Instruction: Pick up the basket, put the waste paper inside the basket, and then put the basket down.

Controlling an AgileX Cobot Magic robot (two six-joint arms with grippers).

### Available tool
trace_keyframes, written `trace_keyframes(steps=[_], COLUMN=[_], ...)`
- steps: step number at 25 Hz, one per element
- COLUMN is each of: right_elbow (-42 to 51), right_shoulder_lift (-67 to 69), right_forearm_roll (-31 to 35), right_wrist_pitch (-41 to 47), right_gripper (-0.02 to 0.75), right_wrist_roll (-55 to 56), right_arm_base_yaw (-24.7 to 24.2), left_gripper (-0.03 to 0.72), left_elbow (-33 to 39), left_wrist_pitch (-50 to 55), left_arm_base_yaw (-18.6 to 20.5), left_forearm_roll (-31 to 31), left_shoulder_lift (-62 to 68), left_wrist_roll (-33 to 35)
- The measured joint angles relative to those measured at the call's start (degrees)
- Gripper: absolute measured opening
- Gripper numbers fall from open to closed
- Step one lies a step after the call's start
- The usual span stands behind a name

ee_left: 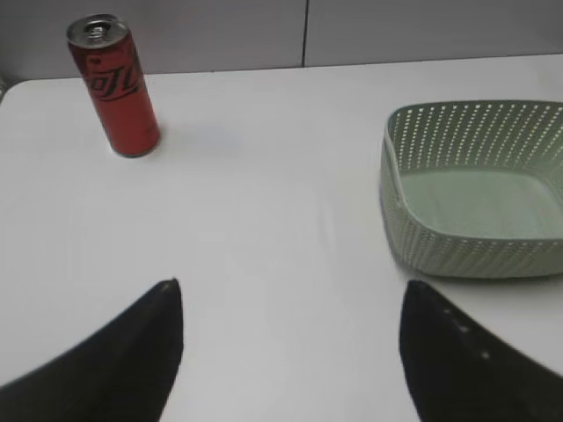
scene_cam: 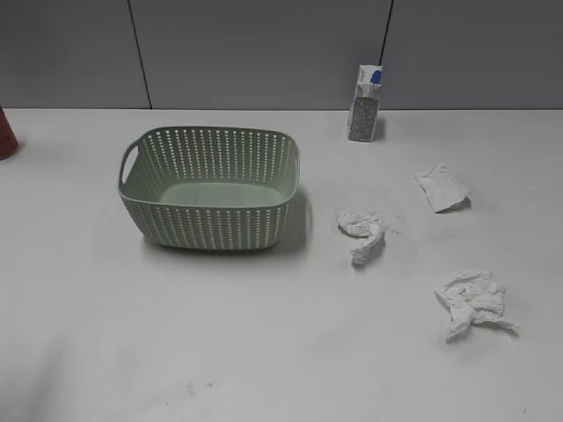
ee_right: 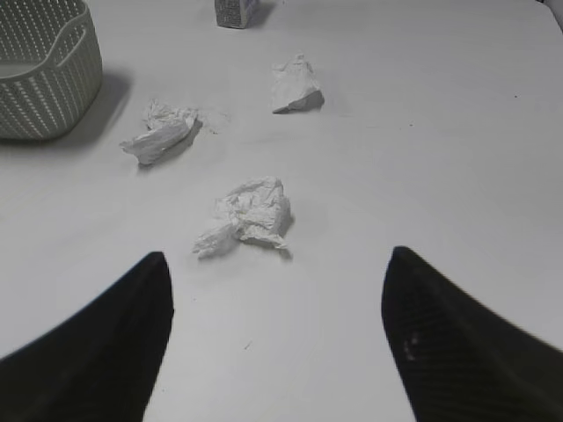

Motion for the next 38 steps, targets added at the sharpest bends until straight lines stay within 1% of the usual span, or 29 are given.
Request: trace_keyframes(steps=[4,7,10,13,17,19,25,27,31,35,37,38], right_elbow=[0.0,0.0,0.0,0.0,0.0,0.0,0.0,0.0,0.0,0.0,0.0,0.0], right_shoulder_lift=[0.0,0.0,0.0,0.0,0.0,0.0,0.0,0.0,0.0,0.0,0.0,0.0], right_forearm_roll=[0.0,0.0,0.0,0.0,0.0,0.0,0.0,0.0,0.0,0.0,0.0,0.0], right_wrist_pitch=[0.0,0.0,0.0,0.0,0.0,0.0,0.0,0.0,0.0,0.0,0.0,0.0], right_gripper=[0.59,0.59,0.59,0.59,0.59,0.59,0.59,0.59,0.59,0.59,0.59,0.59], right_wrist_roll=[0.0,0.0,0.0,0.0,0.0,0.0,0.0,0.0,0.0,0.0,0.0,0.0], right_arm_base_yaw=[0.0,0.0,0.0,0.0,0.0,0.0,0.0,0.0,0.0,0.0,0.0,0.0], left_gripper=[0.584,0.58,0.57,0.564,0.56,0.559,0.555,0.542,0.486,0.441,0.394,0.359], left_elbow=[-5.96,-11.48,-18.27,-26.08,-36.07,-39.91,-48.99,-51.95,-57.32,-58.62,-58.62,-58.62], left_wrist_pitch=[-1.63,-2.33,-2.39,-0.44,3.62,5.16,9.9,11.34,15.44,18.48,19.85,20.34], left_arm_base_yaw=[-3.07,-7.06,-11.22,-13.28,-13.53,-13.53,-13.53,-13.53,-13.53,-13.53,-13.53,-13.53], left_forearm_roll=[-0.26,-0.16,0.26,0.32,0.37,0.31,1.3,1.3,1.67,1.73,1.79,1.79], left_shoulder_lift=[12.56,22.8,33.63,44.6,58.99,65.26,78.22,81.05,84.6,85.19,85.19,85.19], left_wrist_roll=[0.39,0.41,0.47,0.34,-2.06,-3.26,-7.98,-8.81,-10.44,-12.79,-13.88,-14.0])
